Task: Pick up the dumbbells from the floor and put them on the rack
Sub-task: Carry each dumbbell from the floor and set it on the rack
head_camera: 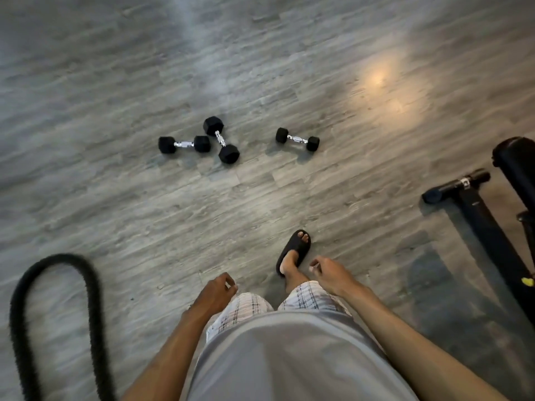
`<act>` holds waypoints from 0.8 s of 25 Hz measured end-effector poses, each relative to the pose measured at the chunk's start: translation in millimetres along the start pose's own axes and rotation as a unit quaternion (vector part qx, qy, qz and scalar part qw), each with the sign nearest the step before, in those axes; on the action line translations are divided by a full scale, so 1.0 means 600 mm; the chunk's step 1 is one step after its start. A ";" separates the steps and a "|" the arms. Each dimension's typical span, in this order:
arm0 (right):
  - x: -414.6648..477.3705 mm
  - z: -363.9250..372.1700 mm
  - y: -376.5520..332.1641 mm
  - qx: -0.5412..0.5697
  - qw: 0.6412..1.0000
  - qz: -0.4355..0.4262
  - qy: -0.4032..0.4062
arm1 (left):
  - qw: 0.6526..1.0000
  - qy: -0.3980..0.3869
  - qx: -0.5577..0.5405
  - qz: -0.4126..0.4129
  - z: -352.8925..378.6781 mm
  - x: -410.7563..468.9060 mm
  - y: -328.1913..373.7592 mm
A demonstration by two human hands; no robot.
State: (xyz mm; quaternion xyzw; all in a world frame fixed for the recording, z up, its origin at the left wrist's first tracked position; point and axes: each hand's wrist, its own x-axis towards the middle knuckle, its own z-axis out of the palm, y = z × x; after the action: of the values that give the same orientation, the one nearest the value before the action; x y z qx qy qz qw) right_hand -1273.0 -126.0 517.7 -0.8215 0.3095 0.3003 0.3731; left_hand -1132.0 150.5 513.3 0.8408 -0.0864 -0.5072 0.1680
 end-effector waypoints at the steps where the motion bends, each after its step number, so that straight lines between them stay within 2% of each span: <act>1: 0.023 -0.029 -0.001 0.001 1.000 0.004 -0.007 | 1.000 0.006 -0.003 -0.006 -0.013 0.017 0.035; 7: 0.158 -0.210 0.005 -0.008 1.000 -0.003 -0.023 | 0.998 0.064 0.010 0.021 -0.099 0.127 0.265; 16: 0.367 -0.420 0.008 -0.049 0.997 0.017 -0.056 | 0.999 0.003 0.025 0.028 -0.185 0.334 0.466; 20: 0.482 -0.529 -0.017 -0.076 0.993 0.014 -0.084 | 0.999 -0.014 0.021 -0.020 -0.236 0.426 0.521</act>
State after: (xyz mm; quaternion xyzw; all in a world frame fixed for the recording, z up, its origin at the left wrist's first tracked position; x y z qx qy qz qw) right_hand -1000.2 -456.4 484.3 -0.8149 0.2645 0.3961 0.3304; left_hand -879.2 -192.6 479.2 0.8388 -0.0821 -0.5201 0.1387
